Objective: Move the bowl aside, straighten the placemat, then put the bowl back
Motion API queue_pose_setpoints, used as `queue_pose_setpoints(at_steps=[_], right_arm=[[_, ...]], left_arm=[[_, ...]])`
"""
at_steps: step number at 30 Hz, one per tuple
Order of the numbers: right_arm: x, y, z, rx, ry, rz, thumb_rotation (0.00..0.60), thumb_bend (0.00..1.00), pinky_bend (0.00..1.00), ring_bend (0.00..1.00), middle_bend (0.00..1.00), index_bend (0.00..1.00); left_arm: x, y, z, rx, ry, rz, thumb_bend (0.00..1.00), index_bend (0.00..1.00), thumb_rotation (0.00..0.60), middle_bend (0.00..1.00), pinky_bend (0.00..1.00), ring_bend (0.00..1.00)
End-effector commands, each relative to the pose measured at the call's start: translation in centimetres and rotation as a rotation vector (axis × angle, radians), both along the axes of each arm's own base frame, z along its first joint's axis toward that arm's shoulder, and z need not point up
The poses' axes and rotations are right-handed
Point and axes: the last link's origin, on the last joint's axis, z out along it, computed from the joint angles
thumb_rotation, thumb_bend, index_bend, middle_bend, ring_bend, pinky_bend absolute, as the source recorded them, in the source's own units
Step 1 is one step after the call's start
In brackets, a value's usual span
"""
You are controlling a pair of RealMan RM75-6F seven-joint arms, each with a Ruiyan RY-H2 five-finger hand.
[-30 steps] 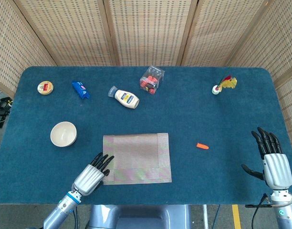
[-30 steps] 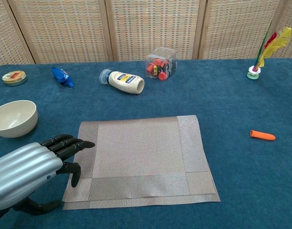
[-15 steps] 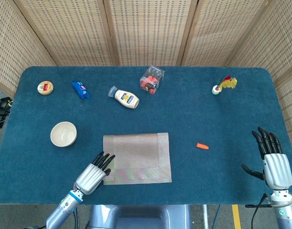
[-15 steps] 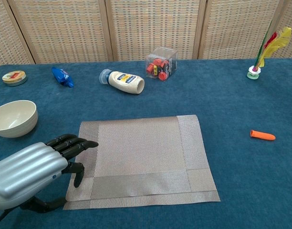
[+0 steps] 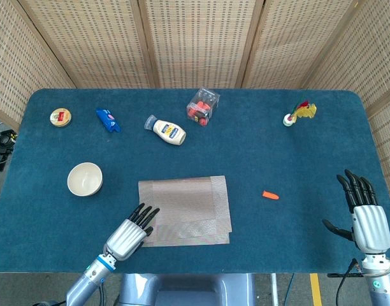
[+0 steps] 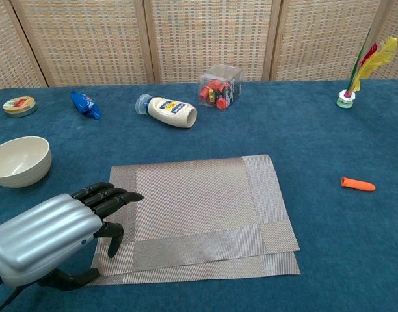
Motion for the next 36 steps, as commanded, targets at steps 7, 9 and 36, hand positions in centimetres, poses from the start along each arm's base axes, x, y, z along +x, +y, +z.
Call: queue_pose_setpoints(at_steps=[7, 9, 36], right_arm=[[0.08, 0.06, -0.02, 0.004, -0.006, 0.003, 0.6, 0.11, 0.0, 0.0, 0.0, 0.05], [0.07, 0.05, -0.02, 0.005, -0.007, 0.003, 0.6, 0.1, 0.0, 0.0, 0.0, 0.05], [0.23, 0.18, 0.07, 0.008, -0.02, 0.013, 0.6, 0.1, 0.0, 0.0, 0.0, 0.05]], left_arm=[[-0.02, 0.0, -0.23, -0.008, 0.001, 0.008, 0.37, 0.52, 0.6, 0.0, 0.0, 0.0], [0.02, 0.0, -0.3, -0.01, 0.001, 0.007, 0.39, 0.52, 0.6, 0.0, 0.0, 0.0], [0.29, 0.47, 0.52, 0.001, -0.011, 0.009, 0.51, 0.58, 0.6, 0.0, 0.0, 0.0]])
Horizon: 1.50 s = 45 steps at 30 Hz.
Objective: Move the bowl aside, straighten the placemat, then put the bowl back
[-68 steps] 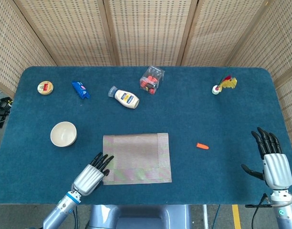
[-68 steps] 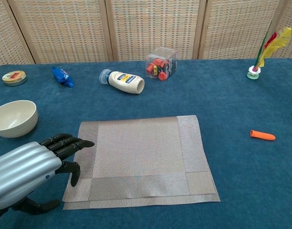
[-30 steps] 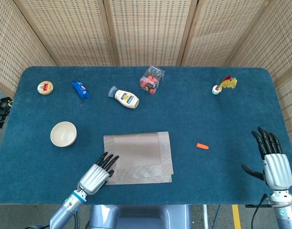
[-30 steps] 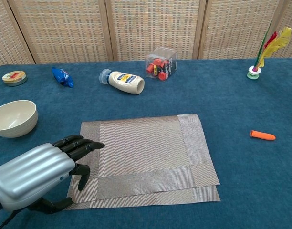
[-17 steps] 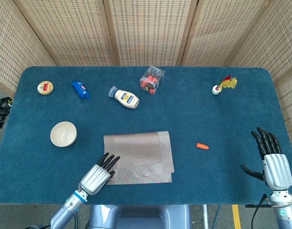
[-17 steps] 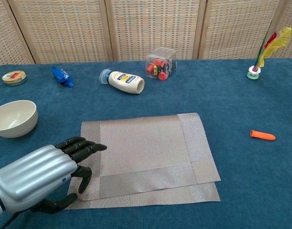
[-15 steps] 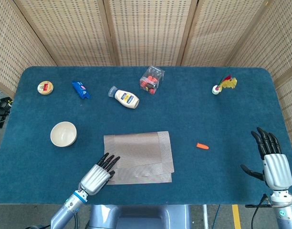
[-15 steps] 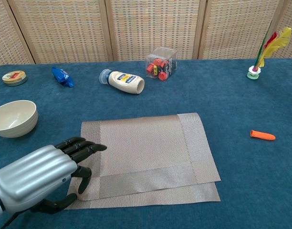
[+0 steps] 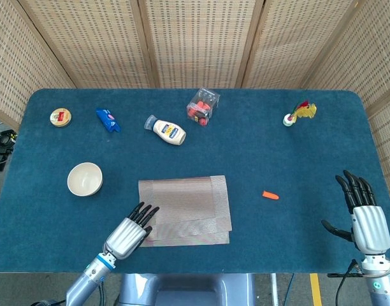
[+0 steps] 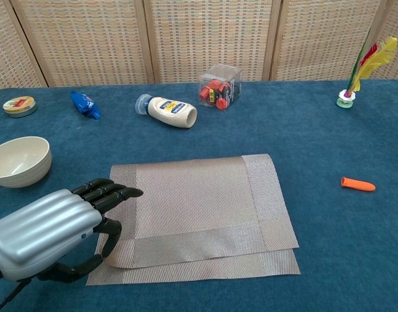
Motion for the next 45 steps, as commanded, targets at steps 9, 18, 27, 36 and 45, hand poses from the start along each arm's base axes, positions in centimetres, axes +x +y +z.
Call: queue_pose_setpoints(at_steps=[9, 18, 27, 36, 45], right_arm=[[0.0, 0.0, 0.0, 0.001, 0.0, 0.0, 0.6, 0.1, 0.0, 0.0, 0.0, 0.05], [-0.2, -0.1, 0.3, -0.008, -0.003, -0.009, 0.6, 0.11, 0.0, 0.0, 0.0, 0.05], [-0.9, -0.6, 0.3, -0.006, 0.002, -0.038, 0.6, 0.1, 0.0, 0.0, 0.0, 0.05], [-1.5, -1.1, 0.0, -0.001, 0.016, -0.066, 0.6, 0.1, 0.0, 0.0, 0.0, 0.05], [-2.0, -1.6, 0.0, -0.002, 0.029, -0.086, 0.6, 0.1, 0.0, 0.0, 0.0, 0.05]], left_arm=[[1.3, 1.5, 2.3, 0.039, -0.054, 0.006, 0.53, 0.59, 0.6, 0.0, 0.0, 0.0], [5.2, 5.9, 6.7, 0.142, -0.127, -0.008, 0.53, 0.59, 0.6, 0.0, 0.0, 0.0], [7.8, 13.6, 11.0, 0.258, -0.145, 0.065, 0.53, 0.6, 0.6, 0.0, 0.0, 0.0], [8.8, 20.5, 12.5, 0.313, -0.105, 0.163, 0.53, 0.61, 0.6, 0.0, 0.0, 0.0], [6.9, 24.9, 12.5, 0.345, -0.072, 0.267, 0.51, 0.56, 0.6, 0.0, 0.0, 0.0]])
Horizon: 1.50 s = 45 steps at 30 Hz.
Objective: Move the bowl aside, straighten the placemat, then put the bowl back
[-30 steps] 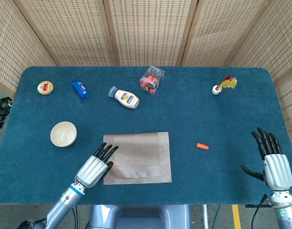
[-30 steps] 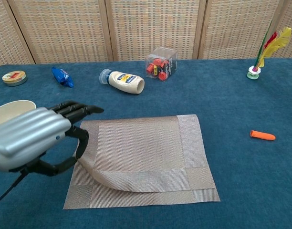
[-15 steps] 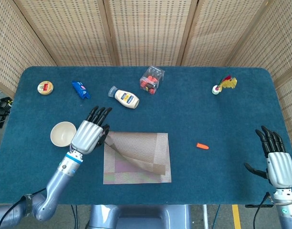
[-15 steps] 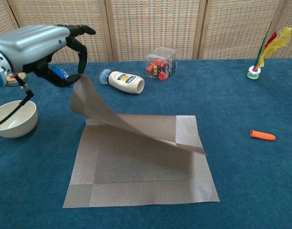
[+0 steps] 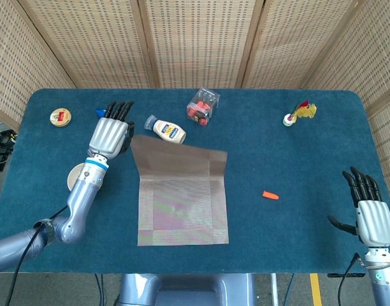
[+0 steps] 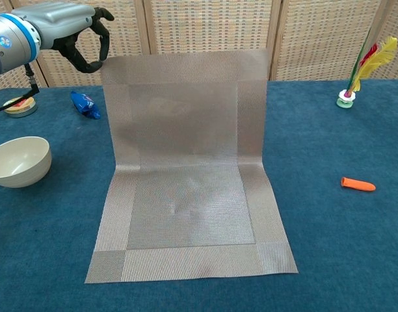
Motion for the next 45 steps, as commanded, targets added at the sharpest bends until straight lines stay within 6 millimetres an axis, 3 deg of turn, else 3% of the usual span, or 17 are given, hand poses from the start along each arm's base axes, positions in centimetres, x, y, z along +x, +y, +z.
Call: queue_pose_setpoints(at_steps=[1, 5, 7, 13, 18, 25, 32, 34, 41, 45], right_arm=[[0.0, -0.1, 0.0, -0.003, 0.001, 0.0, 0.6, 0.1, 0.0, 0.0, 0.0, 0.05], [-0.3, -0.3, 0.1, -0.007, 0.002, -0.012, 0.6, 0.11, 0.0, 0.0, 0.0, 0.05], [-0.5, -0.4, 0.1, -0.004, 0.002, -0.021, 0.6, 0.1, 0.0, 0.0, 0.0, 0.05], [-0.6, -0.5, -0.3, 0.012, 0.009, -0.027, 0.6, 0.11, 0.0, 0.0, 0.0, 0.05], [-0.4, -0.3, -0.4, 0.018, 0.009, -0.017, 0.6, 0.1, 0.0, 0.0, 0.0, 0.05], [0.1, 0.1, -0.8, 0.037, 0.011, 0.009, 0.6, 0.1, 0.0, 0.0, 0.0, 0.05], [0.7, 0.4, -1.4, 0.062, 0.018, 0.031, 0.6, 0.1, 0.0, 0.0, 0.0, 0.05], [0.8, 0.5, -1.7, 0.071, 0.023, 0.036, 0.6, 0.1, 0.0, 0.0, 0.0, 0.05], [0.9, 0.6, -2.1, 0.079, 0.031, 0.039, 0.6, 0.1, 0.0, 0.0, 0.0, 0.05], [0.9, 0.6, -2.2, 0.078, 0.033, 0.037, 0.6, 0.1, 0.0, 0.0, 0.0, 0.05]], left_arm=[[-0.4, 1.7, -0.3, -0.016, -0.026, 0.049, 0.47, 0.52, 0.6, 0.0, 0.0, 0.0], [-1.2, 2.6, -0.3, -0.02, -0.015, 0.081, 0.23, 0.2, 0.6, 0.0, 0.0, 0.0], [-1.7, 3.0, -0.3, -0.029, -0.001, 0.098, 0.19, 0.12, 0.6, 0.0, 0.0, 0.0], [-3.0, 2.5, 0.6, -0.001, 0.008, 0.087, 0.18, 0.06, 0.6, 0.0, 0.0, 0.0], [-4.1, 0.7, 1.9, 0.014, -0.053, 0.068, 0.18, 0.06, 0.6, 0.0, 0.0, 0.0], [-6.9, -5.4, 4.3, 0.065, -0.088, 0.009, 0.18, 0.06, 0.6, 0.0, 0.0, 0.0], [-9.9, -11.6, 5.3, 0.094, -0.096, 0.031, 0.19, 0.06, 0.6, 0.0, 0.0, 0.0], [-11.4, -14.5, 5.4, 0.098, -0.124, 0.062, 0.18, 0.06, 0.6, 0.0, 0.0, 0.0], [-14.2, -19.8, 4.8, 0.124, -0.142, 0.076, 0.18, 0.06, 0.6, 0.0, 0.0, 0.0], [-15.1, -21.8, 4.7, 0.141, -0.145, 0.078, 0.18, 0.06, 0.6, 0.0, 0.0, 0.0]])
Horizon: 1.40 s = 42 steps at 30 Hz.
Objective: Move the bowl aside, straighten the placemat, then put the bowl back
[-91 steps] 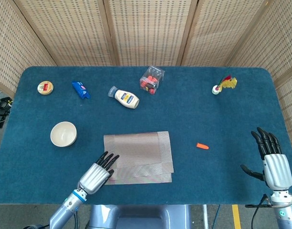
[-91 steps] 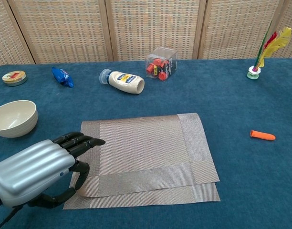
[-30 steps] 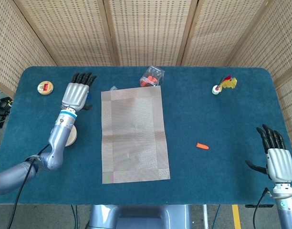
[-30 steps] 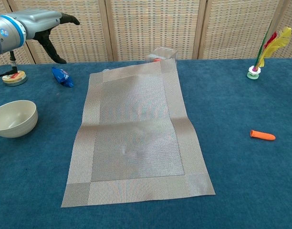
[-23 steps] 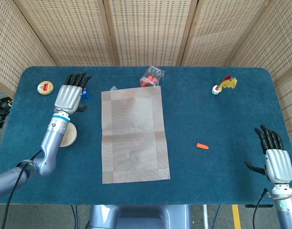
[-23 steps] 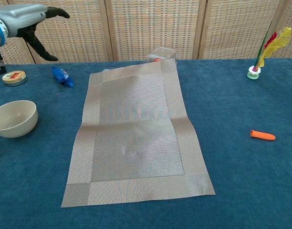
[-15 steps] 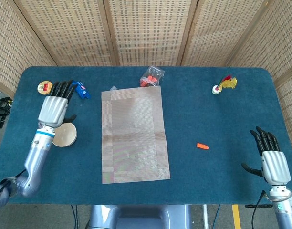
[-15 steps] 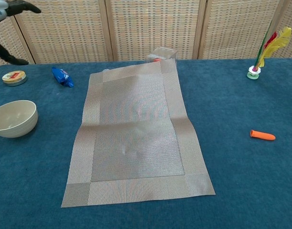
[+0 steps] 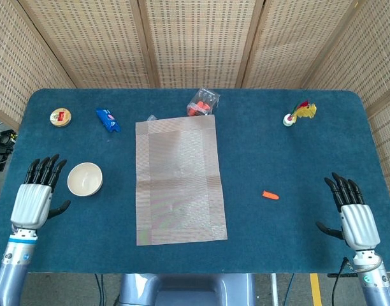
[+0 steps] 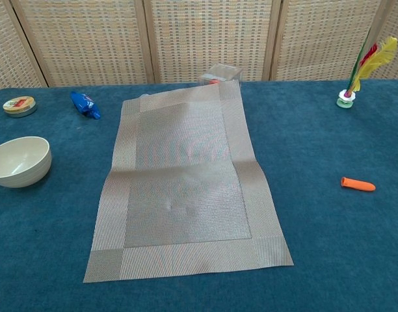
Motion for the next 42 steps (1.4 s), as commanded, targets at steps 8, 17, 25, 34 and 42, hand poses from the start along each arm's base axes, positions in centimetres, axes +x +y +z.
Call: queue_pose_setpoints(at_steps=[8, 17, 25, 34, 42], right_arm=[[0.4, 0.1, -0.3, -0.001, 0.006, 0.028, 0.6, 0.1, 0.0, 0.0, 0.0, 0.05], [4.9, -0.8, -3.5, 0.162, -0.021, 0.225, 0.6, 0.1, 0.0, 0.0, 0.0, 0.11], [9.2, -2.3, -8.0, 0.313, -0.07, 0.335, 0.6, 0.1, 0.0, 0.0, 0.0, 0.19], [12.1, -1.8, -12.6, 0.418, -0.139, 0.383, 0.6, 0.1, 0.0, 0.0, 0.0, 0.19], [13.0, -2.1, -15.6, 0.451, -0.137, 0.325, 0.6, 0.1, 0.0, 0.0, 0.0, 0.12]], left_arm=[[-2.1, -4.5, 0.5, 0.051, 0.022, -0.002, 0.18, 0.06, 0.6, 0.0, 0.0, 0.0], [-2.7, -5.0, 1.2, 0.056, 0.003, 0.008, 0.18, 0.06, 0.6, 0.0, 0.0, 0.0], [-3.1, -4.8, 1.5, 0.055, -0.013, 0.018, 0.18, 0.06, 0.6, 0.0, 0.0, 0.0], [-3.5, -4.6, 1.9, 0.061, -0.029, 0.032, 0.18, 0.07, 0.6, 0.0, 0.0, 0.0], [-3.8, -4.4, 1.7, 0.048, -0.027, 0.043, 0.18, 0.07, 0.6, 0.0, 0.0, 0.0]])
